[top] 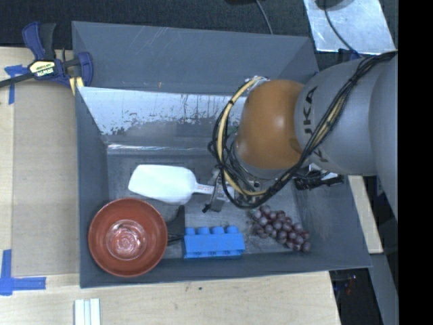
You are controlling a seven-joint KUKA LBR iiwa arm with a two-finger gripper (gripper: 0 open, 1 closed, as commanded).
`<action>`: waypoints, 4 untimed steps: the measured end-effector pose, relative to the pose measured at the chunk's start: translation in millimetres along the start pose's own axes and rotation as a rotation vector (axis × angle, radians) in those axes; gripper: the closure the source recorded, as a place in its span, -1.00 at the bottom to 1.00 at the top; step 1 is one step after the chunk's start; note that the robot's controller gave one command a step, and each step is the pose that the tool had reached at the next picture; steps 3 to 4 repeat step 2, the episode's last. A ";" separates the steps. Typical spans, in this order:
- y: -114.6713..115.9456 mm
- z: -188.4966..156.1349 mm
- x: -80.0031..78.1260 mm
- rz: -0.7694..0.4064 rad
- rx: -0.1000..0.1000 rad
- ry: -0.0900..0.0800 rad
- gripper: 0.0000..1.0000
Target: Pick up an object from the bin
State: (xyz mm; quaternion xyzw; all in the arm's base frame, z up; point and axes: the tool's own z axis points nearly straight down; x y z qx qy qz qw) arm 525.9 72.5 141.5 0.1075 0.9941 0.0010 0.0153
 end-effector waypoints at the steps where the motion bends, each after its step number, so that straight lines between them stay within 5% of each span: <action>1: 0.1 -0.3 0.1 -0.001 0.000 0.000 1.00; 2: 2.0 -128.8 -15.3 -0.021 0.000 0.001 1.00; 4: 2.0 -128.8 -15.3 -0.021 0.000 0.001 1.00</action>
Offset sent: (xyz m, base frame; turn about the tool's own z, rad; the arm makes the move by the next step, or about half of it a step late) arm 0.0220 -0.0017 0.2524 -0.0433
